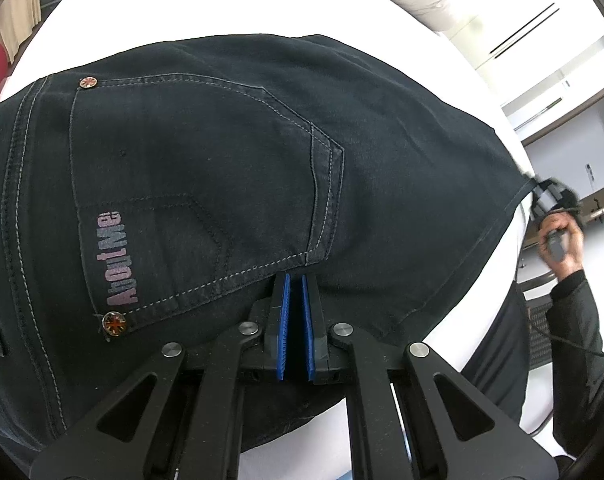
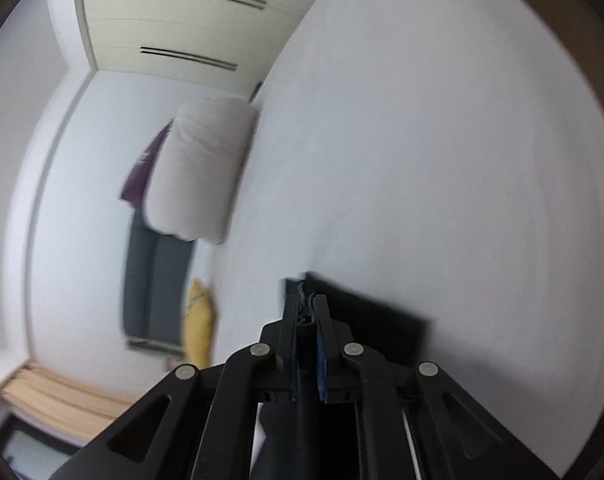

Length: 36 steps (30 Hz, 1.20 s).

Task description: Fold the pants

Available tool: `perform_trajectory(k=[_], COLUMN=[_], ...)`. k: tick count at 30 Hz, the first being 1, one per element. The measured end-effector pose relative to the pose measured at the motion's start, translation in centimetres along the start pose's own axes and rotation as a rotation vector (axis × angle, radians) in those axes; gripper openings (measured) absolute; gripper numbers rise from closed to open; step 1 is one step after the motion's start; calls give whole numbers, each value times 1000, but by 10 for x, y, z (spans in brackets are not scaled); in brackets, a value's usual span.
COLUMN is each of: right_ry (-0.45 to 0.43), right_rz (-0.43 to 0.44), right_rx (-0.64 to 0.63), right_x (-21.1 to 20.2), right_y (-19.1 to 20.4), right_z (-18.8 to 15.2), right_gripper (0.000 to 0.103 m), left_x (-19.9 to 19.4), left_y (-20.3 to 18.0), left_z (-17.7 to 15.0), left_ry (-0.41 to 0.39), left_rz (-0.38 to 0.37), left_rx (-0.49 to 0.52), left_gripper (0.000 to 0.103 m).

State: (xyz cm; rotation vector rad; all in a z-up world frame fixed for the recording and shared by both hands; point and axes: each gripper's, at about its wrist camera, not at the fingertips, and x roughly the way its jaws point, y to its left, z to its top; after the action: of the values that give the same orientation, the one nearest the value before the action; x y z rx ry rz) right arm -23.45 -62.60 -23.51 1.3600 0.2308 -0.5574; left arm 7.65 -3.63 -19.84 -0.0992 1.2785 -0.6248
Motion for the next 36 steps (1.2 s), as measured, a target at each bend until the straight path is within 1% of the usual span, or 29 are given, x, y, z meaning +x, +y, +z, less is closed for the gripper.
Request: perform_trajectory(k=[1,2,3,6,8,9,10,13,15,16,17,18,19,20,21,22,23,24,25,26,27,28,30,31,32,33,36], right_ry=[14,26,24,21,35,37,36,33,0,-23,-49,-70,-64,-16,63,125,211,325,380,390,394,427,554,603,648,672,762], right_rz=[-91,-95,-44,-46,-52,-71,-105,-156,-234,-262,-284,-301,-290,-244,-204,-185,-159,-134,-140,-155,-166,-166,-177,-197,-232,-261,-295], right_rx=[25,69,108,65,37,14,-8,-33,-73,-79,-72,-72,-119,-190,-274,-340,-444,-624,-779,-916,-1107,-1217,-1347,-1403,-1506,-1589,-1724], right_x=[7,11,9,0,1,3,5,10,10,7,2,-4,-5,0,11,21,37,60,74,83,95,106,134,145,157,159,169], right_y=[-14,-27,-33,-21,-16,-13,-10,-8,-3,0,2,9,23,42,64,82,106,140,163,180,201,213,224,224,222,216,208], right_z=[1,2,3,3,5,6,7,13,21,25,28,31,31,28,23,18,8,-11,-27,-41,-59,-70,-84,-90,-99,-107,-123], right_gripper=[6,5,6,16,16,9,8,5,1,2,8,10,10,11,18,24,44,57,58,58,58,58,58,58,58,58,53], left_x=[0,0,0,0,-1,-1,-1,-1,-2,-2,-2,-2,-2,-2,-2,-1,-1,-1,-1,-1,-1,-1,-1,-2,-2,-3,-4], left_y=[0,1,1,3,4,4,4,3,4,3,3,3,4,4,4,5,5,5,6,6,7,9,12,14,16,17,22], left_z=[0,0,0,-2,-4,-4,-5,-6,-7,-7,-7,-8,-9,-9,-10,-10,-10,-9,-9,-8,-8,-8,-8,-8,-8,-8,-7], left_ry=[-2,-2,-3,-12,-14,-14,-13,-16,-18,-20,-22,-24,-26,-27,-26,-24,-22,-20,-19,-19,-21,-23,-26,-27,-27,-25,-18], left_rz=[-2,-2,-2,-4,-4,-4,-4,0,-1,-1,-2,-3,-4,-5,-5,-6,-7,-9,-11,-14,-18,-23,-32,-38,-43,-47,-55], left_rx=[1,2,4,-6,-4,-4,-4,-3,-3,-3,-5,-8,-10,-9,-8,-6,-5,-4,-4,-6,-10,-17,-26,-29,-30,-31,-29], left_gripper=[6,6,6,6,6,6,6,6,6,6,6,6,6,6,6,6,6,6,6,6,6,6,6,6,6,6,6])
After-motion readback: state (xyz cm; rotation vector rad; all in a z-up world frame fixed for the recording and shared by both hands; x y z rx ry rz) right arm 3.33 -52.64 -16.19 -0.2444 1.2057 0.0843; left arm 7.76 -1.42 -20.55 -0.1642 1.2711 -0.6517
